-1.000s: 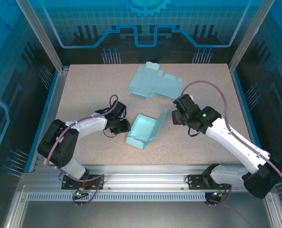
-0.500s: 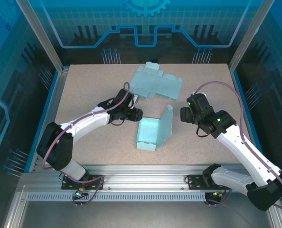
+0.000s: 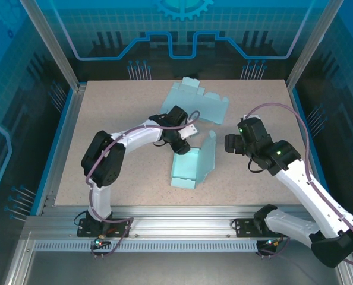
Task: Fold the paper box
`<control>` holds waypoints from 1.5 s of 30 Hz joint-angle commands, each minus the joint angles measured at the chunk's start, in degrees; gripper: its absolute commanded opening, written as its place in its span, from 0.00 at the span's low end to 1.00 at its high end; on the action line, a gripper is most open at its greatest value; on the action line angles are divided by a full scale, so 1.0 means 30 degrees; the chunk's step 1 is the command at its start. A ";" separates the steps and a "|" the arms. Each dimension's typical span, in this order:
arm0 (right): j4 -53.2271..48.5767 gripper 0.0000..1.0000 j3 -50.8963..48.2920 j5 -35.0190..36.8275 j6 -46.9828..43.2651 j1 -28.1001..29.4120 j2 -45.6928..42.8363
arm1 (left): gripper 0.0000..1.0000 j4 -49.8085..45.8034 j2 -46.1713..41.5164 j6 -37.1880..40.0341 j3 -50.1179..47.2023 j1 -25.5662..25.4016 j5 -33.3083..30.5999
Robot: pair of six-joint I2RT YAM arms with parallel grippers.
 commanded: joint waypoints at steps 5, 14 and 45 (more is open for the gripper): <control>0.0257 1.00 0.0818 -0.0282 -0.0313 -0.0303 0.0450 | 0.52 -0.1027 0.1236 0.1368 0.1596 -0.0549 -0.0677; 0.0361 1.00 0.0744 -0.0210 -0.0382 -0.0495 0.0310 | 0.42 -0.1208 0.1918 0.0279 0.1656 -0.0585 -0.2331; 1.2857 0.99 -0.6828 -1.4798 0.4061 -0.2999 0.4594 | 0.12 -0.4186 -0.0242 -1.4247 -0.1506 -0.0231 -0.9470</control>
